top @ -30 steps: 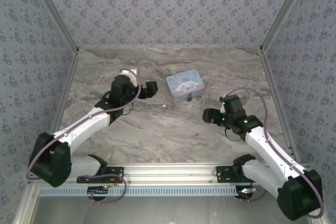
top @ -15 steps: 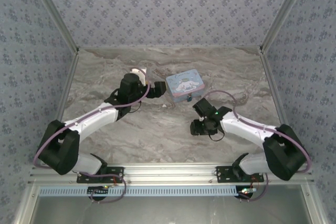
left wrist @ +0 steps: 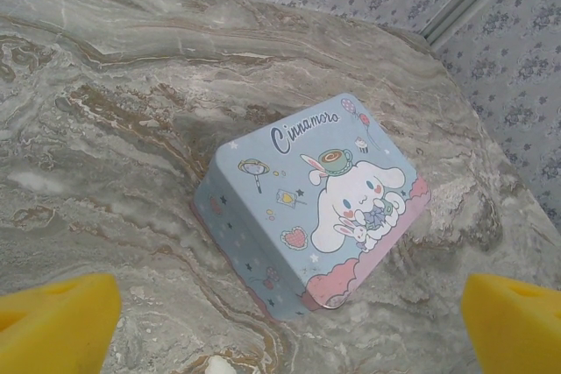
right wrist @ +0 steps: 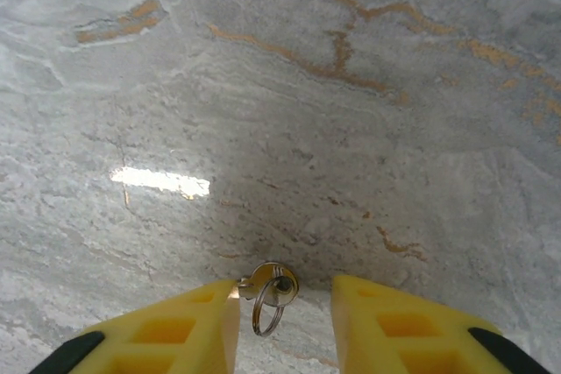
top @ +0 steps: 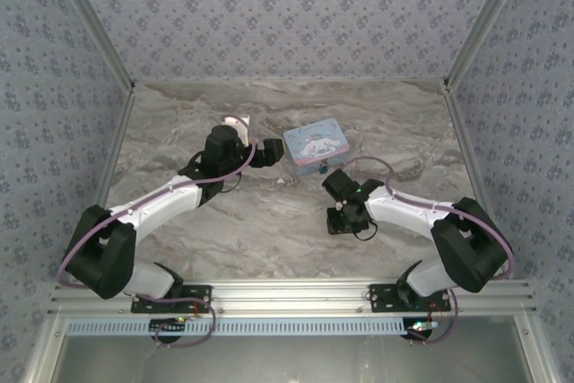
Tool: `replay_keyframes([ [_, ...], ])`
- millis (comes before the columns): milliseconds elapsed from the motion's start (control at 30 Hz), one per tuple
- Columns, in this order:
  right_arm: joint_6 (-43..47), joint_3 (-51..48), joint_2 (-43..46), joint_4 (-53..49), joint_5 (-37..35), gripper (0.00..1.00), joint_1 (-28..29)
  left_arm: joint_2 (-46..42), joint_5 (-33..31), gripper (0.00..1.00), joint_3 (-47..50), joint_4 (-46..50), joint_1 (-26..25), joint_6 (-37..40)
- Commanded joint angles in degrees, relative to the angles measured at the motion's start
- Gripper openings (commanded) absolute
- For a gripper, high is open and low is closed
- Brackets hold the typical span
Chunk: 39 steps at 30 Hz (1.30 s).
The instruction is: Unlock the padlock with the key
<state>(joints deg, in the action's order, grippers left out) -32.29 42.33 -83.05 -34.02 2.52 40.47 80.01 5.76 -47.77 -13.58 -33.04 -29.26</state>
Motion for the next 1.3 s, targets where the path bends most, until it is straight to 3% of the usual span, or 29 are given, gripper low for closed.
replay_keyframes([
  [0, 0.0, 1.8, -1.1, -2.6, -1.5, 0.29, 0.7, 0.5, -0.2, 0.99, -2.1, -0.6, -0.4, -0.4],
  [467, -0.2, 2.0, -4.7, -1.6, -2.4, 0.17, 1.5, -0.6, -1.3, 0.99, -1.8, 0.8, -0.4, 0.6],
  [767, -0.5, 1.5, -4.5, -1.0, -2.2, 0.0, 1.4, -1.0, -1.5, 0.99, -1.9, 1.4, -0.4, 0.9],
  [1067, -3.2, -3.8, 7.1, 9.9, 3.8, 0.0, -2.0, -2.0, -0.5, 1.0, -2.2, 0.6, -0.4, -0.2],
  [1267, -11.2, -10.5, 19.3, 24.5, 11.4, 0.0, -9.2, -2.5, 2.1, 0.99, -3.0, -1.4, -0.5, -2.3],
])
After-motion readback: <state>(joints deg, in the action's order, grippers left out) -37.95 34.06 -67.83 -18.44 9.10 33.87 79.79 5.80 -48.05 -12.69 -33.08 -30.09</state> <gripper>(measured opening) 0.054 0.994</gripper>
